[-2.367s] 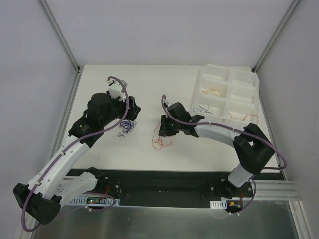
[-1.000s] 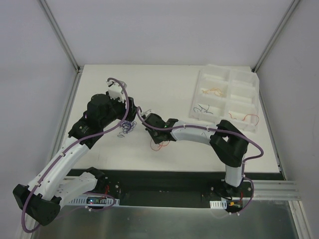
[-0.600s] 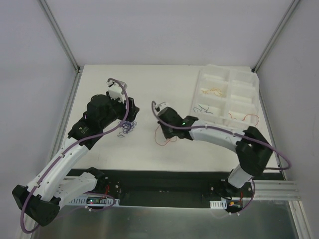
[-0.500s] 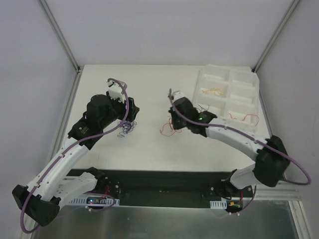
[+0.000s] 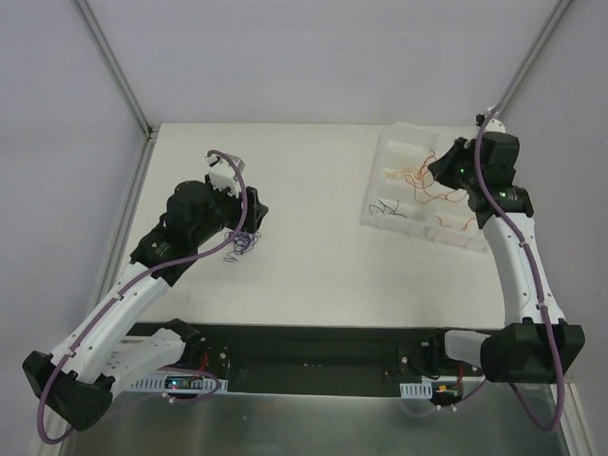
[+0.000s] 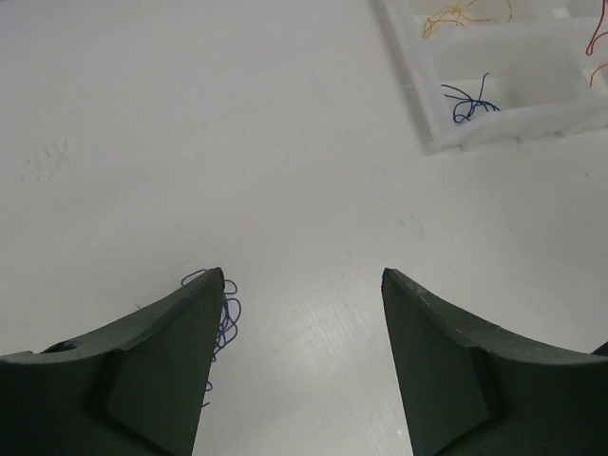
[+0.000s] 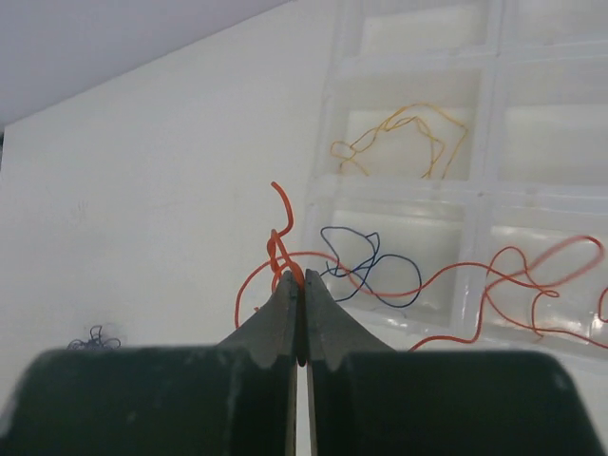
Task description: Untangle the cables
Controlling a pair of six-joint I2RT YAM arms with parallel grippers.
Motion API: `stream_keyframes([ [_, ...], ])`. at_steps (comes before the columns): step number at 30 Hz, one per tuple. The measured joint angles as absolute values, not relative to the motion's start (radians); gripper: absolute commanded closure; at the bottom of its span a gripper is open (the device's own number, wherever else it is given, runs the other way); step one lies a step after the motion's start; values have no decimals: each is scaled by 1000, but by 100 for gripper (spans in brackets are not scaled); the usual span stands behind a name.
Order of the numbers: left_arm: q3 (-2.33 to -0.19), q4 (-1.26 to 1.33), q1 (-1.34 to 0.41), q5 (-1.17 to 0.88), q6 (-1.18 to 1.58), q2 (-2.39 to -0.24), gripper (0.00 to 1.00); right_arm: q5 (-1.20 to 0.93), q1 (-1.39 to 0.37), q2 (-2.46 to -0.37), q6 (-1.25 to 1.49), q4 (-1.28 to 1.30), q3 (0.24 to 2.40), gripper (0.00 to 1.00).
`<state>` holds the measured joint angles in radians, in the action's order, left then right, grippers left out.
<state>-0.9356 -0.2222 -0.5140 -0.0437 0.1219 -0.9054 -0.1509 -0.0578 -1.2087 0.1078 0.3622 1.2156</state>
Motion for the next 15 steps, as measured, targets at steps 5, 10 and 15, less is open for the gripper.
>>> stream_keyframes([
  [5,-936,-222,-536,-44,121,-905,33,-204,85,-1296,115,382,1333,100],
  [10,-936,-222,-553,-43,115,-905,32,-222,160,-1388,118,401,1454,100],
  [15,-936,-222,-577,-39,108,-901,32,-229,181,-1421,125,425,1495,100],
])
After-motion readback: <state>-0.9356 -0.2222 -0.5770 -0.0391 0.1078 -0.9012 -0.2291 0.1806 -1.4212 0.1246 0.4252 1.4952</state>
